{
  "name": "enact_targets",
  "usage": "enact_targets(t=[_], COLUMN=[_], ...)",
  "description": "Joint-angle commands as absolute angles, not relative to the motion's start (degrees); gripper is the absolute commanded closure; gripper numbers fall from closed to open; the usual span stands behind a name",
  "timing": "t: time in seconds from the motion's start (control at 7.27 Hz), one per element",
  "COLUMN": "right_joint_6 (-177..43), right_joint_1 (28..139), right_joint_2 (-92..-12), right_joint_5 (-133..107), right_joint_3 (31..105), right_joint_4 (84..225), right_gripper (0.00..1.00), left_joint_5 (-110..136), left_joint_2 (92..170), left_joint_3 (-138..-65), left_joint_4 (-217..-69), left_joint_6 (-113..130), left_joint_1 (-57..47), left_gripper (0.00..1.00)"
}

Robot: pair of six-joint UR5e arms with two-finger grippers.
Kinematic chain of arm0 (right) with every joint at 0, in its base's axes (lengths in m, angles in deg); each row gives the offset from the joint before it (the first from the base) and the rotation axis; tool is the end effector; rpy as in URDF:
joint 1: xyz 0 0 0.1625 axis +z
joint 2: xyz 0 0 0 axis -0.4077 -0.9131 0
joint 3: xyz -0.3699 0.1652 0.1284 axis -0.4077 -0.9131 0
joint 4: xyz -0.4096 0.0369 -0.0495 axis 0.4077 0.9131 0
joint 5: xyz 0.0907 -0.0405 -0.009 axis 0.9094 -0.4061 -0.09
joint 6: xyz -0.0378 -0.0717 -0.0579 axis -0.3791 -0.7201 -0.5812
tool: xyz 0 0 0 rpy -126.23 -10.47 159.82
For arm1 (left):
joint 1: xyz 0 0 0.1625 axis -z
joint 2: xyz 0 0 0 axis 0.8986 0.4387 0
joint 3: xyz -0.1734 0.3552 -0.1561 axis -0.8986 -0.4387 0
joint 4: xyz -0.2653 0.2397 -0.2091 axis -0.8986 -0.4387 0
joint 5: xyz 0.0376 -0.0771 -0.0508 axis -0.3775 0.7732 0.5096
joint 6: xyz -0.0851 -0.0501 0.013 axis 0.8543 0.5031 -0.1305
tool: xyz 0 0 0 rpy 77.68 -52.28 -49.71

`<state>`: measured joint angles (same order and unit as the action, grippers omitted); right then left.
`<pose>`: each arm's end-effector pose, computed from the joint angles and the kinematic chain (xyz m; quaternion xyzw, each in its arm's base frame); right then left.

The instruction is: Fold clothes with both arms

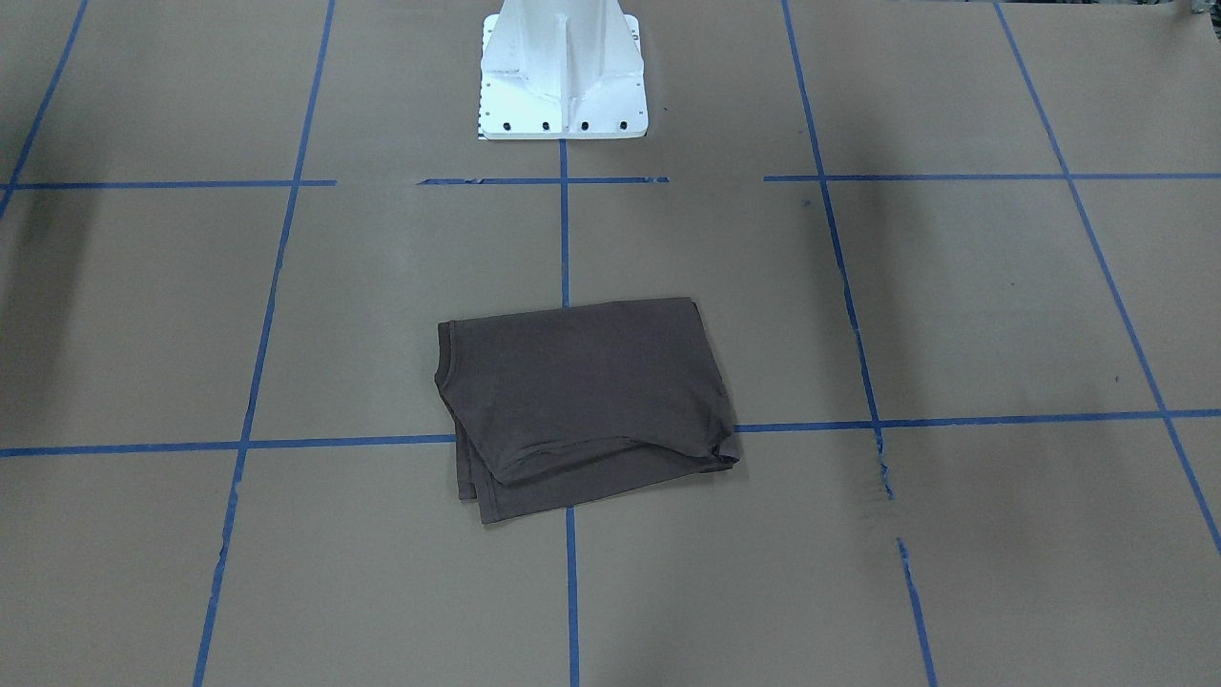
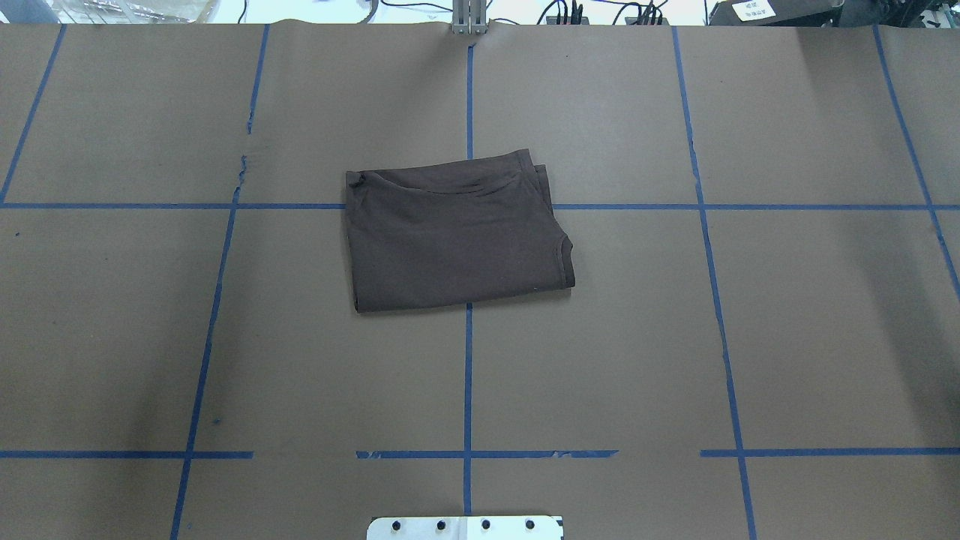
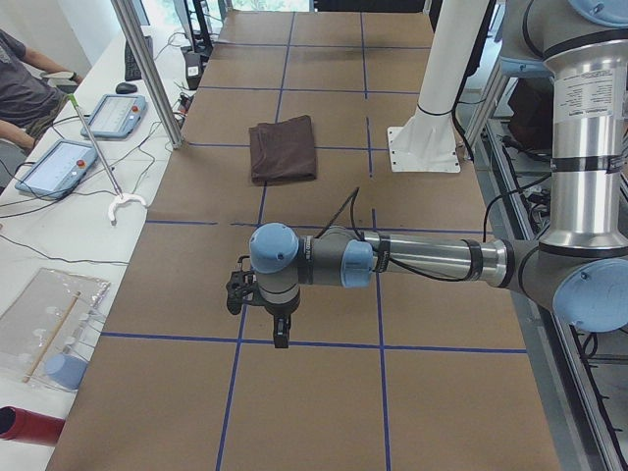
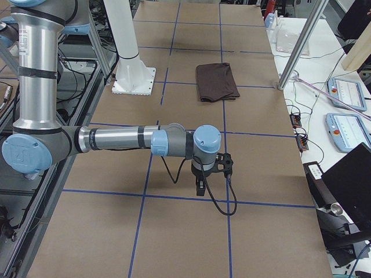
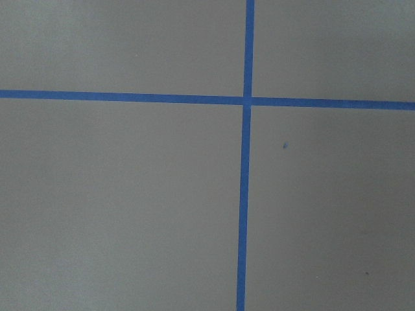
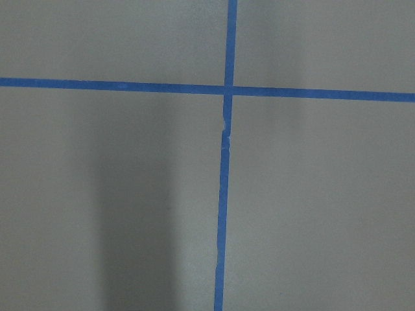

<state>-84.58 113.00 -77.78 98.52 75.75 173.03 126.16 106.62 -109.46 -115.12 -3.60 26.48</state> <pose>0.0554 -0.4513 0.6217 -0.0016 -0.3764 -0.0170 0.9263 -0.0666 -0.4561 0.6268 0.0078 0.3819 -0.0181 0.9240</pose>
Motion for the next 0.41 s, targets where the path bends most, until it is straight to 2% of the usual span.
enact_targets(t=[0.0, 0.28], right_joint_6=[-84.59, -84.68], right_joint_1=[113.01, 113.01], right_joint_2=[-77.78, -77.69], right_joint_5=[98.59, 98.77], right_joint_3=[75.80, 75.80], right_joint_4=[173.03, 173.03], right_gripper=[0.00, 0.00], left_joint_5=[126.19, 126.28], left_joint_2=[106.72, 106.72], left_joint_3=[-109.46, -109.46], left_joint_4=[-115.12, -115.12], left_joint_6=[-3.60, -3.78], left_joint_1=[26.46, 26.46], left_gripper=[0.00, 0.00])
